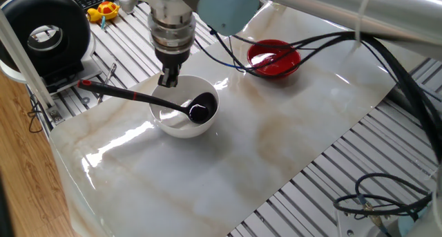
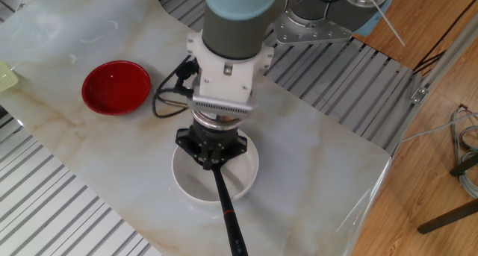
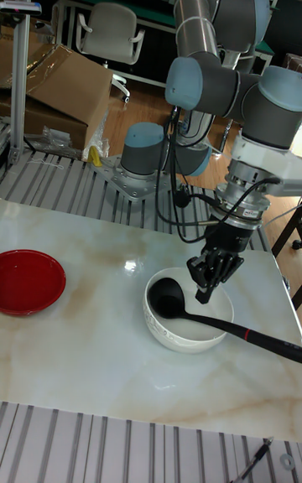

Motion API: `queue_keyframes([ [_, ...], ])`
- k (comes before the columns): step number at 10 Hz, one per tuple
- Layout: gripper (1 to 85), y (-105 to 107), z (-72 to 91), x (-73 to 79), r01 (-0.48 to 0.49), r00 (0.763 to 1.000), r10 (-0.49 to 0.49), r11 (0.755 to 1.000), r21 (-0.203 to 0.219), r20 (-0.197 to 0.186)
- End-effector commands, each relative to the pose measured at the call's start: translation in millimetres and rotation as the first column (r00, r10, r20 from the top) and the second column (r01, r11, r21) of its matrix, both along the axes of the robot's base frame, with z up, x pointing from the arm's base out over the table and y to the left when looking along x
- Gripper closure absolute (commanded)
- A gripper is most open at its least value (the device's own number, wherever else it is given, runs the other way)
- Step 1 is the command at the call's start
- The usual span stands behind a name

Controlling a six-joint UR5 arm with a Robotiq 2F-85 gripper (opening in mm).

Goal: Scoop water with a large spoon from one bowl to another

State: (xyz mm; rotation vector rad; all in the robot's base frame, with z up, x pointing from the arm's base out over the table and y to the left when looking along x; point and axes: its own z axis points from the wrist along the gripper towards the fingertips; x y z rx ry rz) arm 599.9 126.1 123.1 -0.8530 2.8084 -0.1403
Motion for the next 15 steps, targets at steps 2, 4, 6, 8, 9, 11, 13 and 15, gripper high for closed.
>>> queue_keyframes([
  [2,84.3,-34.3,3.9,-6.6,-0.050,0.999,0.051,0.997,-0.050,0.005],
  [4,84.3,-45.8,2.0,-13.7,-0.128,0.991,0.129,0.988,-0.089,0.014],
  [6,84.3,-32.8,-1.7,-11.7,-0.028,0.999,0.029,0.999,-0.039,0.018],
  [8,84.3,-36.4,-3.9,-22.9,0.009,1.000,-0.010,0.999,-0.044,-0.024],
  [9,84.3,-35.4,-5.2,-29.2,-0.009,0.999,0.007,0.999,-0.044,-0.050],
  [11,84.3,-36.1,6.6,-41.8,-0.047,0.998,0.046,0.999,-0.025,-0.044],
  [13,84.3,-24.3,18.1,-48.5,-0.018,1.000,0.019,0.999,0.026,-0.010],
  [15,84.3,-7.2,20.2,-39.2,0.056,0.998,-0.059,0.993,0.108,0.022],
])
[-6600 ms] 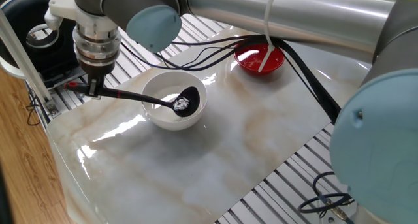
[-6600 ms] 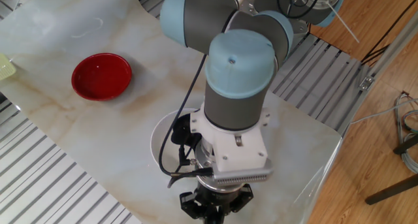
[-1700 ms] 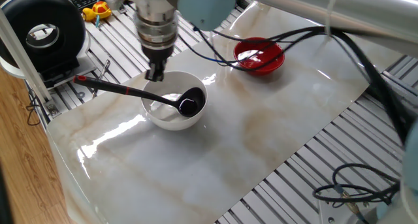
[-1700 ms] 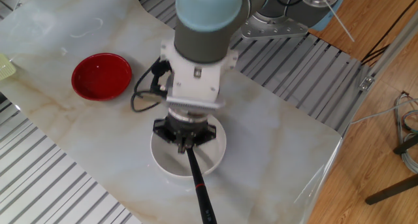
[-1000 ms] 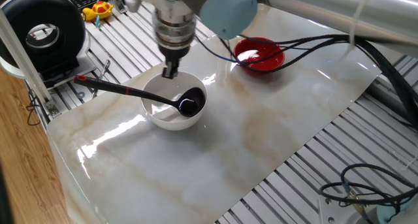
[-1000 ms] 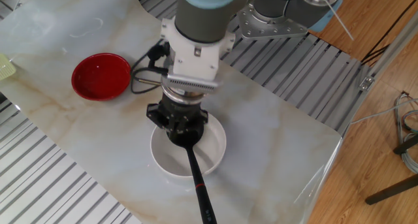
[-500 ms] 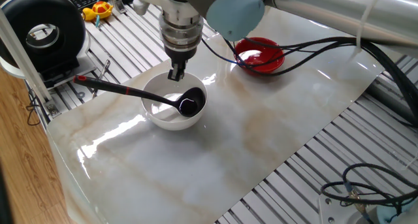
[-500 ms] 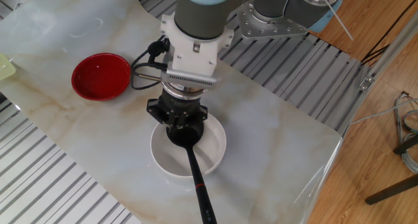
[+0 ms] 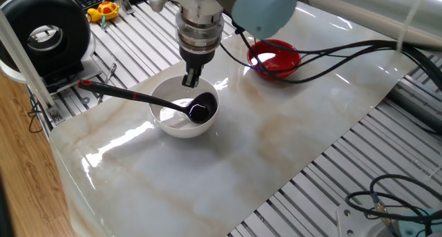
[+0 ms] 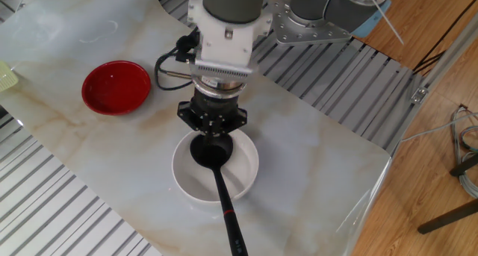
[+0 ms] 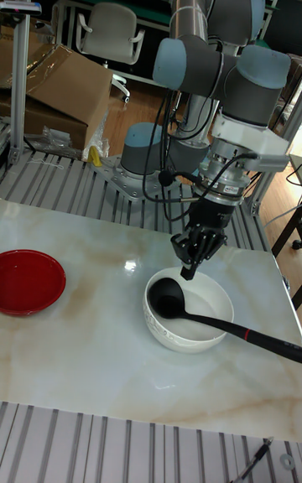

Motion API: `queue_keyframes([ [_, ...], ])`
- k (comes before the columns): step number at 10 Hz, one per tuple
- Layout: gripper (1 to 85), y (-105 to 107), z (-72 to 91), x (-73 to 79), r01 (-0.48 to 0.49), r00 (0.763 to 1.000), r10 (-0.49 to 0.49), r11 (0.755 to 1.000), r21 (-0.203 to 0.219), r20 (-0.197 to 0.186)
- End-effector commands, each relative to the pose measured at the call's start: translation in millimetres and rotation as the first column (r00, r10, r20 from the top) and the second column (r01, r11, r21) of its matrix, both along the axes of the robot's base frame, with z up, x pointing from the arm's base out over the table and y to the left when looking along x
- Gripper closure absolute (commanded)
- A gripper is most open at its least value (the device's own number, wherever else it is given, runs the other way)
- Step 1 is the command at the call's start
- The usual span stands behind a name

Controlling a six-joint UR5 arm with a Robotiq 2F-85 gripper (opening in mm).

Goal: Scoop water with a large spoon from one bowl to another

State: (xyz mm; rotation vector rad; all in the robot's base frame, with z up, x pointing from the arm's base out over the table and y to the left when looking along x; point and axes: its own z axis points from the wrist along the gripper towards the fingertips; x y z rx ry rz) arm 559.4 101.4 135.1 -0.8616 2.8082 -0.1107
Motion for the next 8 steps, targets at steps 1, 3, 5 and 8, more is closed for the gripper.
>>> queue_keyframes([
  [1,84.3,14.4,8.8,4.0,0.110,0.993,-0.113,0.990,0.091,0.037],
  [3,84.3,-0.1,7.6,0.5,0.263,0.964,-0.265,0.962,0.070,0.023],
  [5,84.3,-12.6,6.8,-19.3,0.273,0.962,-0.274,0.961,0.050,0.010],
  [8,84.3,-61.2,38.0,-22.4,0.219,0.974,-0.218,0.976,0.015,-0.068],
])
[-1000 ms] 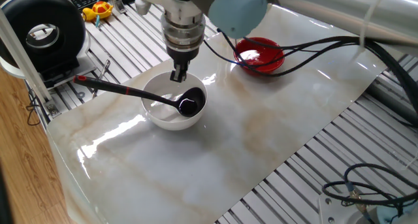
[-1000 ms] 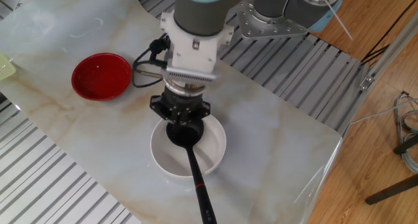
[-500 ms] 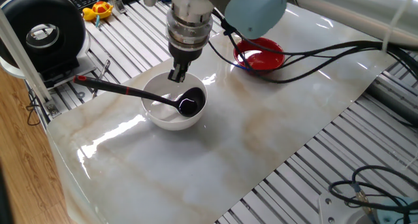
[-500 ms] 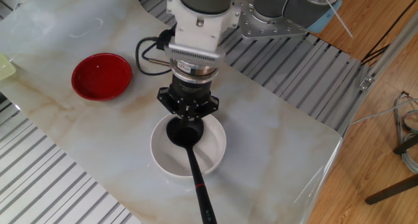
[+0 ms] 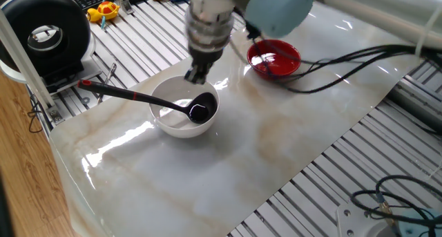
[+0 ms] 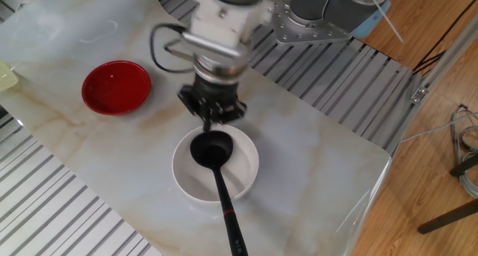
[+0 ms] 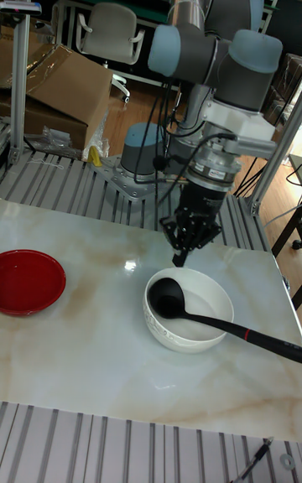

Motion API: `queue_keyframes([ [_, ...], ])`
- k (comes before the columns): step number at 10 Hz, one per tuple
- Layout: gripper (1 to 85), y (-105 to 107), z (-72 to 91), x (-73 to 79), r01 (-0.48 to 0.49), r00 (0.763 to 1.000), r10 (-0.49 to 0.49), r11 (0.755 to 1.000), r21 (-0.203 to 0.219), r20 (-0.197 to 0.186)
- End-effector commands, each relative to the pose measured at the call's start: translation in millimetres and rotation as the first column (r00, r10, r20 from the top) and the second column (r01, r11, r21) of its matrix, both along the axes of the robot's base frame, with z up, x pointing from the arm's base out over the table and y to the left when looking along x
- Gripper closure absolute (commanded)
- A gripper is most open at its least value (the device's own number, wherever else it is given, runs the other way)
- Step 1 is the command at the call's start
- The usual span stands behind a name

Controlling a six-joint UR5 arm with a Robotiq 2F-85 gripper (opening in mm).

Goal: Scoop water with a large spoon from one bowl to another

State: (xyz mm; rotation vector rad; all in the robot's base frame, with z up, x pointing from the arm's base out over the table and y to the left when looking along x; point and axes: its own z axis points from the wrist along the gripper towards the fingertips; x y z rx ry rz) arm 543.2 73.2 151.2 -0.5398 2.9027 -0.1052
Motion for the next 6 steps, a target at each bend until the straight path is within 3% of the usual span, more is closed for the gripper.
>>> queue_keyframes([
  [1,84.3,-39.9,28.4,-5.7,-0.017,0.998,0.018,1.000,0.014,-0.058],
  [2,84.3,-42.5,30.7,-2.2,-0.001,0.999,0.002,1.000,0.014,-0.046],
  [3,84.3,-55.8,32.6,5.3,0.016,1.000,-0.016,0.999,-0.034,-0.015],
  [4,84.3,-63.6,33.5,6.1,0.024,1.000,-0.025,0.998,-0.063,-0.011],
  [5,84.3,-65.1,33.7,4.2,0.023,1.000,-0.025,0.998,-0.062,-0.018],
  [6,84.3,-58.9,34.5,1.7,0.042,0.999,-0.043,0.999,-0.029,-0.027],
])
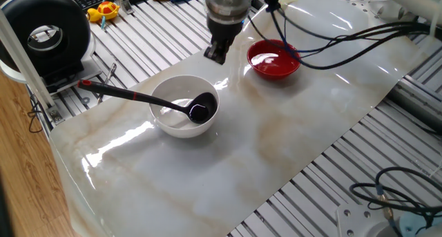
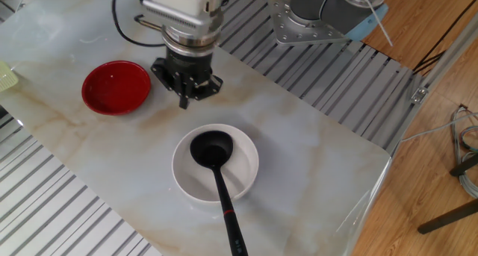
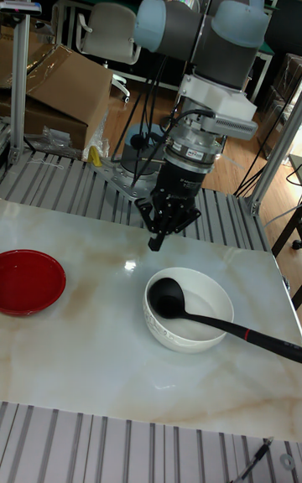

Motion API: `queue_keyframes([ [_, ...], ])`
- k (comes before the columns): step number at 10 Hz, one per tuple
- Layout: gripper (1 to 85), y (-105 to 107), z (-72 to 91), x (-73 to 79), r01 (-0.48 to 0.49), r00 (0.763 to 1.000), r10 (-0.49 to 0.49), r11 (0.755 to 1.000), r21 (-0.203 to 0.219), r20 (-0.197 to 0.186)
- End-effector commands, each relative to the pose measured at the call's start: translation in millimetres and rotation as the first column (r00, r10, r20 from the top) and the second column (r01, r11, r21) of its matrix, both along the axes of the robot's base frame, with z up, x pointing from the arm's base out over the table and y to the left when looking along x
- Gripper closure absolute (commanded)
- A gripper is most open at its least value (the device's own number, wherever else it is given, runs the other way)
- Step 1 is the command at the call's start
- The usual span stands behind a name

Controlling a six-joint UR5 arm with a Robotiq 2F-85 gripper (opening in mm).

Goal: Scoop water with a large spoon from one bowl to another

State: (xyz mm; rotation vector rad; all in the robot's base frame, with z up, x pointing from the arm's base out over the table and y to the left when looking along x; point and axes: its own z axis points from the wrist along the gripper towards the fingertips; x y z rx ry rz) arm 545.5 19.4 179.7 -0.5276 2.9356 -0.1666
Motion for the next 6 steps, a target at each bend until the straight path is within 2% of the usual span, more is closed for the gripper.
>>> queue_keyframes([
  [1,84.3,0.2,6.3,-0.5,0.038,0.999,-0.038,0.999,0.033,-0.007],
  [4,84.3,7.6,6.9,1.4,0.046,0.999,-0.045,0.998,0.053,-0.006],
  [6,84.3,7.3,7.1,-0.2,0.048,0.999,-0.047,0.998,0.050,-0.013],
])
